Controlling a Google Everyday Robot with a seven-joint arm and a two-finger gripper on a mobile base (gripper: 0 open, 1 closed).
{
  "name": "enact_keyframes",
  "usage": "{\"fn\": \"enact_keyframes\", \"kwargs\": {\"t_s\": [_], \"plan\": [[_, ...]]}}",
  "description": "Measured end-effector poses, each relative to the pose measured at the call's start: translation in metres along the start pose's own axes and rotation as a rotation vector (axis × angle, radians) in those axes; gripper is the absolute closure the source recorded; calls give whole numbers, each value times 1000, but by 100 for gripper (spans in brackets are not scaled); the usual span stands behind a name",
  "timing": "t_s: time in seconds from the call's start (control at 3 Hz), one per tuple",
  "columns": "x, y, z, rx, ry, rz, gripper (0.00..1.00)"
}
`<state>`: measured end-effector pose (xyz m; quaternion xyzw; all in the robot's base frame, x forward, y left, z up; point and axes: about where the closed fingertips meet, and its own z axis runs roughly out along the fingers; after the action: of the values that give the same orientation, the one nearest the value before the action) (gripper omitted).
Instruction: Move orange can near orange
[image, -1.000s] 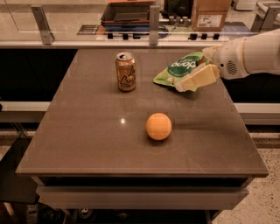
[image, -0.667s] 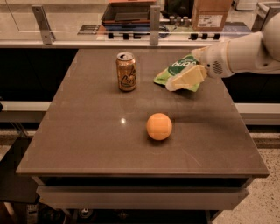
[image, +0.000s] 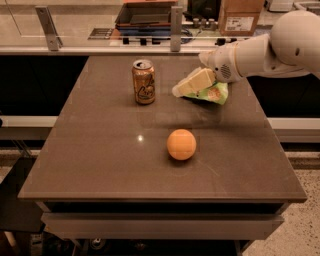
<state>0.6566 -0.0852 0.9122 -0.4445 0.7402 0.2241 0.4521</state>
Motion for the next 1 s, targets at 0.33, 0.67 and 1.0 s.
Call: {"fn": "enact_keyframes", "kwargs": {"t_s": [0.33,0.67,1.0], "plan": [[-13,1,24,-31,-27,-21,0],[-22,4,45,-55,-44,-36,0],[-27,8,65,-77,-51,-44,0]]}}
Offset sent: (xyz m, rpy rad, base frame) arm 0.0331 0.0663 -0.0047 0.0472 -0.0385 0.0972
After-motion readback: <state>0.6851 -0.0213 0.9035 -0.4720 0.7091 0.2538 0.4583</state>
